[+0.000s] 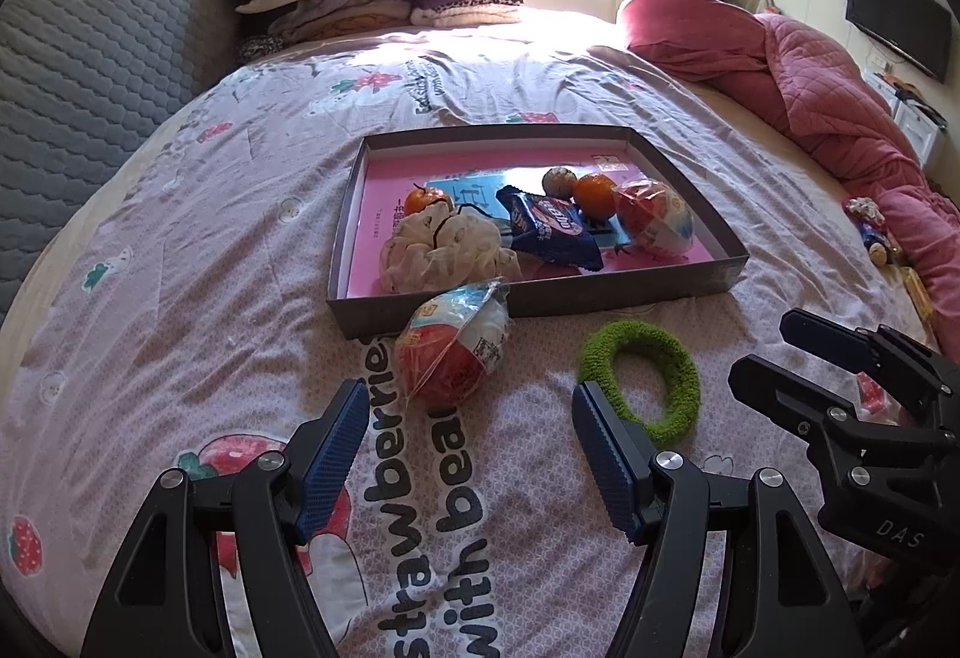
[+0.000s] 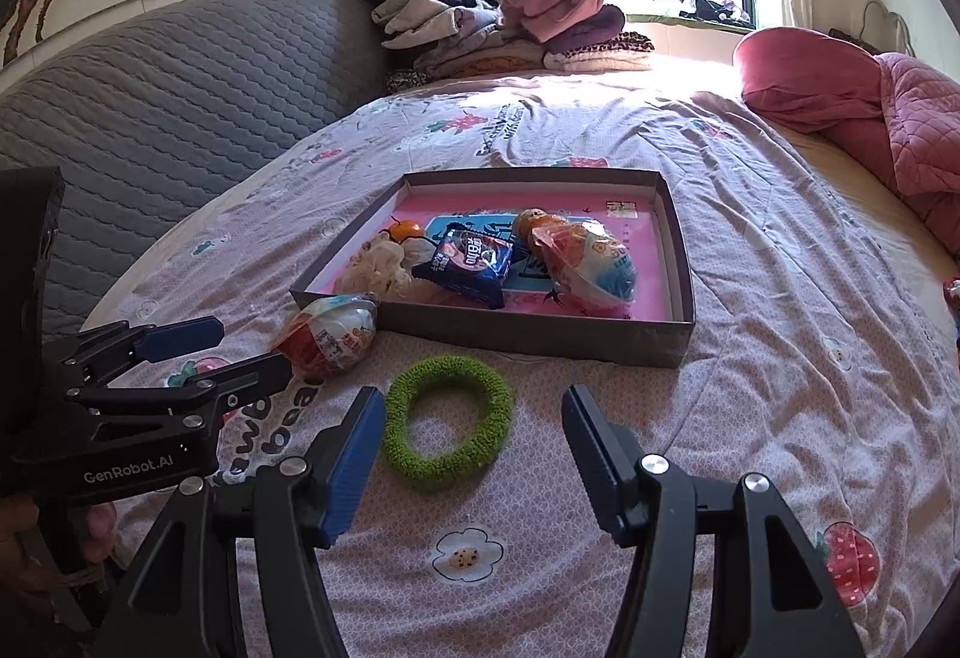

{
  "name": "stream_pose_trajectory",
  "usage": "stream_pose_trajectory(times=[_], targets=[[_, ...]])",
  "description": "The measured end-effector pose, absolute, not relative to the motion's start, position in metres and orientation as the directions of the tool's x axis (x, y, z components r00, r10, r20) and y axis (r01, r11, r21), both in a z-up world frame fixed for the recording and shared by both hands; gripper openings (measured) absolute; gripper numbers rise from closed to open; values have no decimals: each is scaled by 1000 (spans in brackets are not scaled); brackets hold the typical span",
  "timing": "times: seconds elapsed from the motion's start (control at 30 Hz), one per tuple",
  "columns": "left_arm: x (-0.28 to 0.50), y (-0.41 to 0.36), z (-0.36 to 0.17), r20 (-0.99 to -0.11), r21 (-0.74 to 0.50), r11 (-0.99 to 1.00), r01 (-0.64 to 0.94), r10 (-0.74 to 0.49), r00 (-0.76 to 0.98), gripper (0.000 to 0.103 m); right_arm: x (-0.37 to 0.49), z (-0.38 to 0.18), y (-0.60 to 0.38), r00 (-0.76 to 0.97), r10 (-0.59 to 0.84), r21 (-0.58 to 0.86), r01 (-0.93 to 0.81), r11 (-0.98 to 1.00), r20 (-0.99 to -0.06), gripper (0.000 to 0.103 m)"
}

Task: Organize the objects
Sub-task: 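Move the left tool to the wrapped egg toy while the right tool approaches the green ring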

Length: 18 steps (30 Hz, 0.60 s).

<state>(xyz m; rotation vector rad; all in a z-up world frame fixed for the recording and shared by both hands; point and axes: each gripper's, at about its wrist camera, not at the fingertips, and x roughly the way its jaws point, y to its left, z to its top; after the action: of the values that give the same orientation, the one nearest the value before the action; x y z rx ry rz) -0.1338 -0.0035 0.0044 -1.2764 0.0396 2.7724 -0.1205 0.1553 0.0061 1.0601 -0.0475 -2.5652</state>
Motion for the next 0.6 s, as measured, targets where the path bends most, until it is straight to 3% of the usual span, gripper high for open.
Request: stream_pose_trajectory(times=[0.6], targets=[[-162,-8,-27,-773,-7,-995,-98,68,-631,72,-150,-34,151,-595,-282,152,261,-953,-753,61]])
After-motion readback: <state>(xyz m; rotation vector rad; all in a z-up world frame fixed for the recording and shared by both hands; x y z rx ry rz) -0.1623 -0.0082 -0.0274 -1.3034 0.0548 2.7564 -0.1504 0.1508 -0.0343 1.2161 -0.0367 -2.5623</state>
